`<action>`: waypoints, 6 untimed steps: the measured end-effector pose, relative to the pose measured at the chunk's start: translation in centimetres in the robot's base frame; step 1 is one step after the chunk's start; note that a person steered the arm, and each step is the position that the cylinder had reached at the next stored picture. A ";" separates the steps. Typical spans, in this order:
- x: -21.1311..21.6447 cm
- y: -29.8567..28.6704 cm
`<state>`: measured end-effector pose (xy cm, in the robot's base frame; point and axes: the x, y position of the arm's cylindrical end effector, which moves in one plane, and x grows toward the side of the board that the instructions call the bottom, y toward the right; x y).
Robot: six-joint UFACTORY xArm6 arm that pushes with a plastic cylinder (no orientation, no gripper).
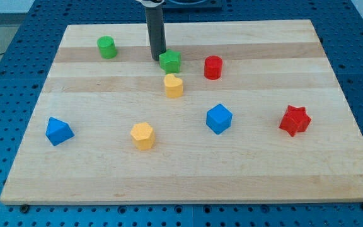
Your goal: Push the green circle parallel to the left of the green star
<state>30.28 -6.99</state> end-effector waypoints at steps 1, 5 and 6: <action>-4.1 -5.1; -0.7 -9.5; -4.5 -10.9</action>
